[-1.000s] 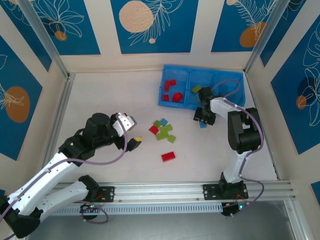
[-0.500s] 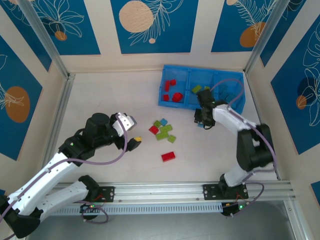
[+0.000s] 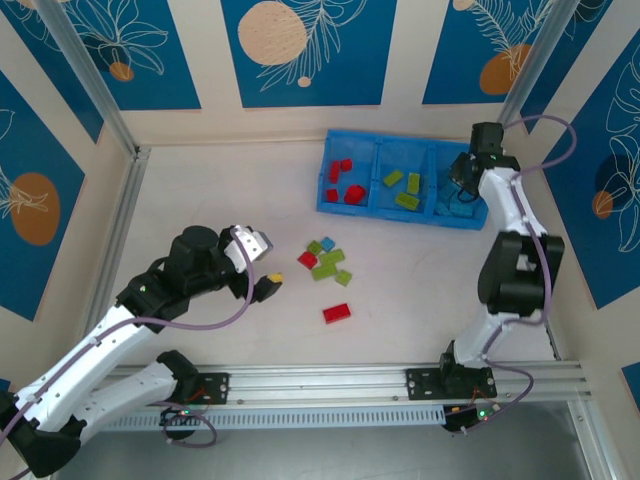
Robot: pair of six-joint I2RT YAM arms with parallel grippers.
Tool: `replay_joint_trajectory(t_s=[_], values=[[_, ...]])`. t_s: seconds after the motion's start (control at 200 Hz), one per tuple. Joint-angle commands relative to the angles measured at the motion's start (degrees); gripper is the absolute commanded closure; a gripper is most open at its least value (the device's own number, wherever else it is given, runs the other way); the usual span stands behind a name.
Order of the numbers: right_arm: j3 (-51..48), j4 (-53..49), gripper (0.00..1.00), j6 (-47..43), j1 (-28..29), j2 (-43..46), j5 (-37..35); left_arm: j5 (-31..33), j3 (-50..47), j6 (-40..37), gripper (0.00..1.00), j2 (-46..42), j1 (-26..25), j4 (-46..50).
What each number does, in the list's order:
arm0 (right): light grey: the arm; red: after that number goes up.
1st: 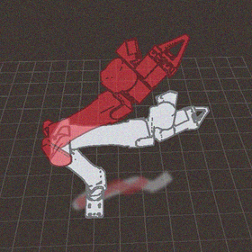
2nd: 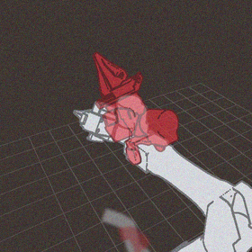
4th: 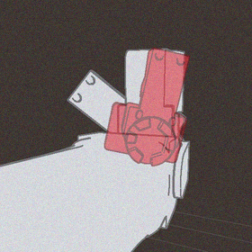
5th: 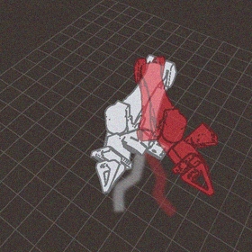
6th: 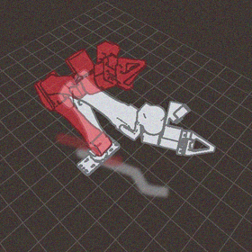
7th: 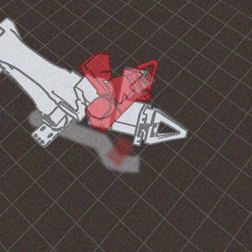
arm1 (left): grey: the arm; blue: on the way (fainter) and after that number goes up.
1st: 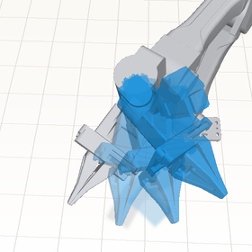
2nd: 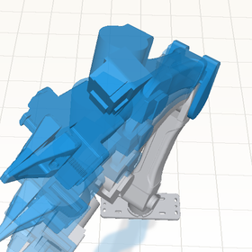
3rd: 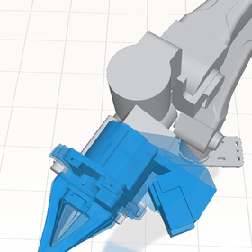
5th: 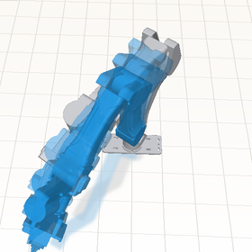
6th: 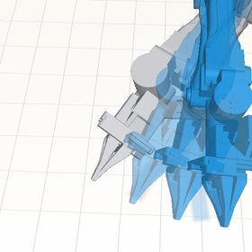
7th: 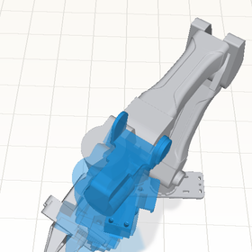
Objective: Sort the legos into containers by color
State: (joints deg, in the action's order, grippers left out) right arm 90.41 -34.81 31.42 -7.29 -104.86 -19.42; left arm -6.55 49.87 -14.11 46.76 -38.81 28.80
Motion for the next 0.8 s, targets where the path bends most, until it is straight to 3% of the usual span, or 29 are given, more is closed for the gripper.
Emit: replay_joint_trajectory(t_s=[0.0,0.05,0.15,0.255,0.37,0.545,0.69,0.795], values=[[9.5,-7.5,0.48,-1.6,-0.4,-4.8,0.3,0.7,-0.3,-1.2,0.0,-0.9,1.0,0.1],[13.1,-10.7,0.39,-1.6,-0.3,-6.5,-0.2,1.1,-0.3,-1.2,0.0,-1.0,1.1,0.3],[13.8,-13.0,0.33,-1.9,0.6,-4.7,-1.8,1.8,-0.6,-1.2,0.0,-1.2,1.2,0.2],[8.3,-12.7,0.32,-1.2,1.8,1.6,-0.6,2.3,-0.6,0.5,0.0,-0.4,1.6,-0.7],[-0.8,-11.9,0.31,-0.8,5.4,12.3,4.0,5.1,0.6,7.4,0.0,2.4,2.7,-1.8],[-15.3,-8.8,0.27,-0.1,20.1,28.7,12.0,13.9,6.9,25.8,0.02,9.5,3.4,2.9],[-20.1,-10.3,0.25,1.6,35.8,32.4,15.5,6.8,9.7,38.8,0.05,18.4,3.3,3.0],[-19.5,-14.0,0.25,2.3,44.2,30.6,12.8,1.2,11.4,40.1,0.09,26.5,3.2,0.0]])
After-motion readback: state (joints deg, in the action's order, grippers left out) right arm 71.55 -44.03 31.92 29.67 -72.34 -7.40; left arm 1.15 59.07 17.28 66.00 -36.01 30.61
